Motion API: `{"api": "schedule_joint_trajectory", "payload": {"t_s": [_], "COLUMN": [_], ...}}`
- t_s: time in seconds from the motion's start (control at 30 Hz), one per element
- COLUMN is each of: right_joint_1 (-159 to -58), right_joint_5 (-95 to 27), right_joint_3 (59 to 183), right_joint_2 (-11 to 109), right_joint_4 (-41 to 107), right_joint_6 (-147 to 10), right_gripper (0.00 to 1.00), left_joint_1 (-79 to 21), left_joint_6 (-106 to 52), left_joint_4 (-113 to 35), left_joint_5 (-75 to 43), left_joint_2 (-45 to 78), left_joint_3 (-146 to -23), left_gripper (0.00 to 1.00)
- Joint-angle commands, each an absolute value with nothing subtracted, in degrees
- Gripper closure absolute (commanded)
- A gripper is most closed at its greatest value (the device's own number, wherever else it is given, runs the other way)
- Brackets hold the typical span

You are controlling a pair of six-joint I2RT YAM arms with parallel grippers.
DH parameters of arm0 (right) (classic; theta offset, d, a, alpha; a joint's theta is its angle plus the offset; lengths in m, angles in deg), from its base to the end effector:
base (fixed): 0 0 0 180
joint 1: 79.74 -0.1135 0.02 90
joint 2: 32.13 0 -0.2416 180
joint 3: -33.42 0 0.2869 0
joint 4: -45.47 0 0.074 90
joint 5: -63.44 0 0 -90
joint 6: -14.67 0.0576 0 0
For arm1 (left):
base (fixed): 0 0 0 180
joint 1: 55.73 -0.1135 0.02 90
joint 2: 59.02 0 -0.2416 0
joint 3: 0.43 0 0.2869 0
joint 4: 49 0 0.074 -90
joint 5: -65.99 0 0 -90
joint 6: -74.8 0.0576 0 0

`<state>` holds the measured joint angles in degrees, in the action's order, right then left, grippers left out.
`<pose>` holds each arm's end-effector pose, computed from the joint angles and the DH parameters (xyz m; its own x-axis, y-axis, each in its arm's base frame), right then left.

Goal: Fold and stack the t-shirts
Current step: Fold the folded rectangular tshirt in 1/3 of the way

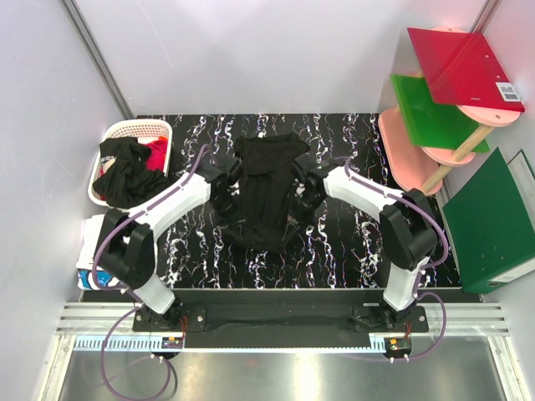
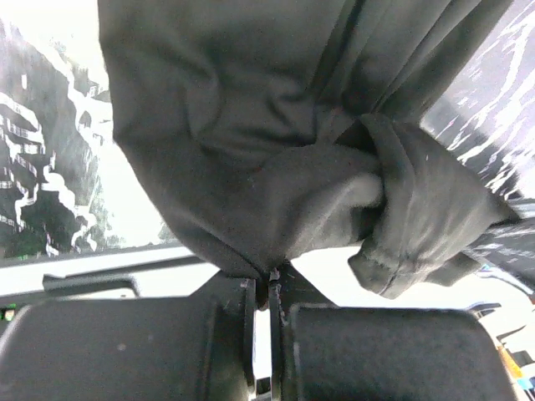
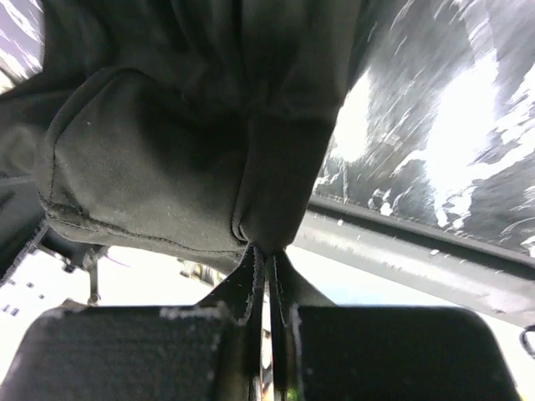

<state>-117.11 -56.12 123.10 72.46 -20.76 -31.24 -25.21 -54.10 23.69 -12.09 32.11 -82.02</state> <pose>0.2825 0.2515 0.1509 -0.9734 0.0182 0.2285 0.1238 0.8807 0.4573 0.2742 -0.1755 0.1783 -0.9914 -0.1288 0.0233 -0.1306 0.9609 -0.2442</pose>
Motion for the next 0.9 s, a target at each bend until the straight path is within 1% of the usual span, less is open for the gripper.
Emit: {"api": "schedule_joint_trajectory", "payload": {"t_s": [0.0,0.17,0.43,0.53,0.6,0.63,0.67,0.7,0.73,0.77,0.8,0.87], "right_joint_1": [-114.4,-113.1,-111.6,-110.9,-110.2,-110.2,-109.6,-109.4,-109.2,-108.9,-108.3,-107.7], "right_joint_5": [-51.8,-50.8,-48.9,-47.1,-46.7,-46.8,-46.9,-47.0,-47.3,-47.5,-47.5,-47.5], "right_joint_3": [129.9,137.8,147.1,150.1,152.2,153.0,154.5,155.2,155.7,156.7,157.1,158.4], "right_joint_2": [76.1,82.5,91.6,94.1,95.5,96.1,97.2,97.9,98.3,99.1,99.3,99.9], "right_joint_4": [-23.9,-24.5,-26.9,-28.2,-28.5,-28.8,-29.2,-29.4,-29.6,-29.5,-29.7,-29.6], "right_joint_6": [-38.0,-39.6,-41.9,-42.0,-42.2,-42.5,-42.5,-42.7,-42.8,-42.8,-42.7,-42.6], "right_gripper": [1.00,1.00,1.00,1.00,1.00,1.00,1.00,1.00,1.00,1.00,1.00,1.00], "left_joint_1": [-26.7,-29.5,-32.2,-32.5,-32.8,-33.0,-33.1,-33.2,-33.4,-33.5,-33.8,-34.2], "left_joint_6": [-51.9,-50.4,-47.5,-46.8,-46.8,-46.8,-46.7,-46.5,-46.2,-46.1,-45.9,-45.3], "left_joint_4": [24.8,26.0,26.6,26.8,27.0,26.7,26.7,26.8,27.0,27.0,27.0,27.2], "left_joint_5": [-14.4,-14.7,-13.2,-12.2,-12.1,-12.1,-12.0,-12.1,-12.1,-12.1,-11.9,-11.6], "left_joint_2": [35.9,41.3,51.4,55.1,57.2,57.7,58.6,59.0,59.4,59.5,59.5,59.0], "left_joint_3": [-89.8,-97.2,-104.9,-107.7,-109.3,-109.7,-110.9,-111.5,-112.2,-113.3,-113.8,-115.1], "left_gripper": [1.00,1.00,1.00,0.99,0.94,0.89,0.77,0.51,0.33,0.11,0.01,0.01]}}
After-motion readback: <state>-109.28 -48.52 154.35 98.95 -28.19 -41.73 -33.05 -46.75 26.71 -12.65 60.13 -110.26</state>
